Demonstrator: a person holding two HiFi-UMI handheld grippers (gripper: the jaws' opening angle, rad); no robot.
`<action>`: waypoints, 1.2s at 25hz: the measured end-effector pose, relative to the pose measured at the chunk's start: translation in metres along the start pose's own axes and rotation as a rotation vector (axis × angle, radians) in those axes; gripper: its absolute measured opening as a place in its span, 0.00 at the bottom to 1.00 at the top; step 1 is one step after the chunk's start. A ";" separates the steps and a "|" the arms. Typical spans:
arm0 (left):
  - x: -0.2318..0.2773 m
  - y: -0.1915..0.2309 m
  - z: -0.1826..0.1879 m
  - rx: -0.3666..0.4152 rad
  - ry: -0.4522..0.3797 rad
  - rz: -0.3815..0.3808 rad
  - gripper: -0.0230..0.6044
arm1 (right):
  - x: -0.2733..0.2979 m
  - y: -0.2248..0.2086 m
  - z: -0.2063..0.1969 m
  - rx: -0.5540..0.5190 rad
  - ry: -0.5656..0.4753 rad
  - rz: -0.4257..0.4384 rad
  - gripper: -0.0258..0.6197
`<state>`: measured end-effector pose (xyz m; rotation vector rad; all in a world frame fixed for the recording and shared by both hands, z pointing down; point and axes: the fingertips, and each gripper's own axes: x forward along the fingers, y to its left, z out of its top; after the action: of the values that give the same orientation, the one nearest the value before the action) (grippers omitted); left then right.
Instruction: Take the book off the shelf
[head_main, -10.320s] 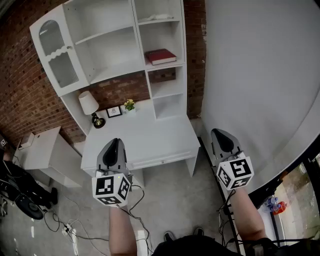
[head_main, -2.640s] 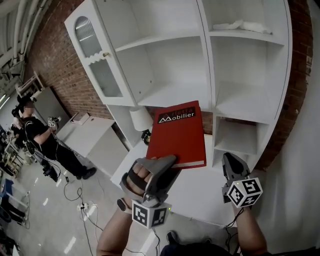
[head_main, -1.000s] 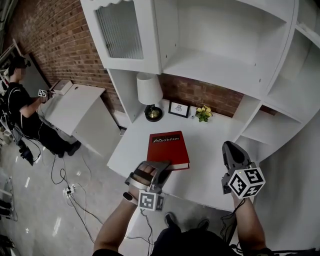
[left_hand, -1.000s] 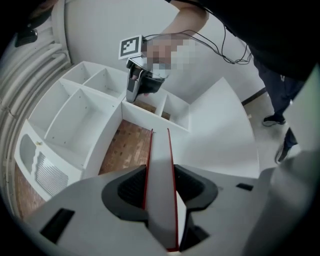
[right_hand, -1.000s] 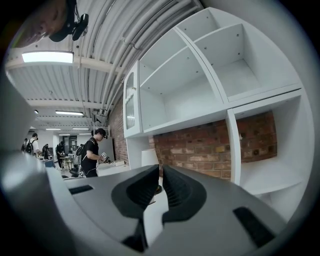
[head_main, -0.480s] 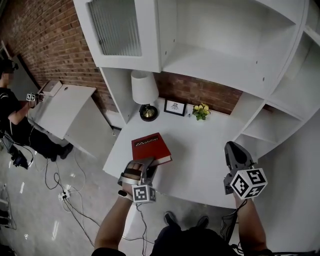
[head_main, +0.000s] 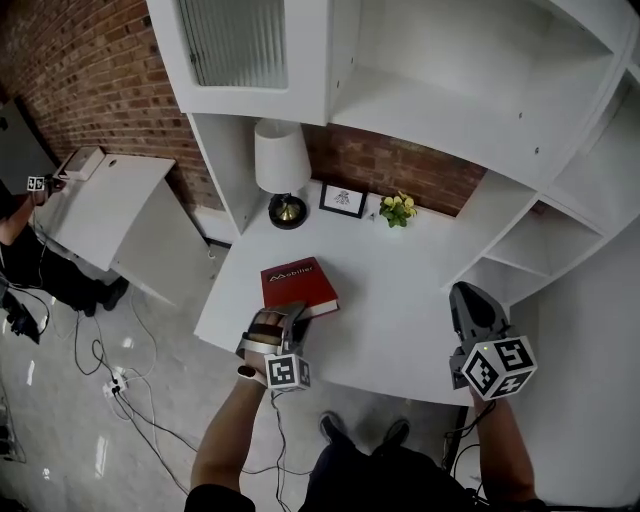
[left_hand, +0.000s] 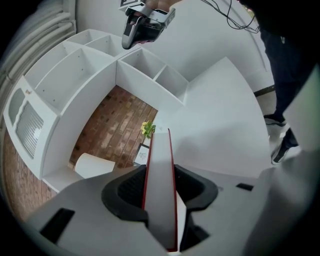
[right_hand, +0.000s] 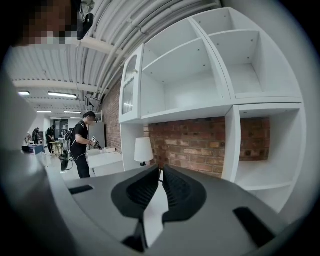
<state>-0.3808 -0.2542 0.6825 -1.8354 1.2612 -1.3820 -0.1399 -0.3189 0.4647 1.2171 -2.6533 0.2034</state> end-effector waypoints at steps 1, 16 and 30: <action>0.002 -0.003 0.000 0.014 -0.001 0.002 0.31 | 0.000 0.002 -0.001 -0.004 0.006 0.002 0.08; 0.018 -0.049 0.000 0.040 0.040 -0.077 0.35 | 0.006 0.017 -0.023 0.018 0.048 0.043 0.08; 0.030 -0.110 -0.004 -0.154 0.230 -0.315 0.48 | 0.042 0.052 -0.065 0.043 0.109 0.236 0.08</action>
<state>-0.3429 -0.2331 0.7878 -2.0972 1.2576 -1.7493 -0.1970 -0.3024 0.5363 0.8750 -2.7032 0.3555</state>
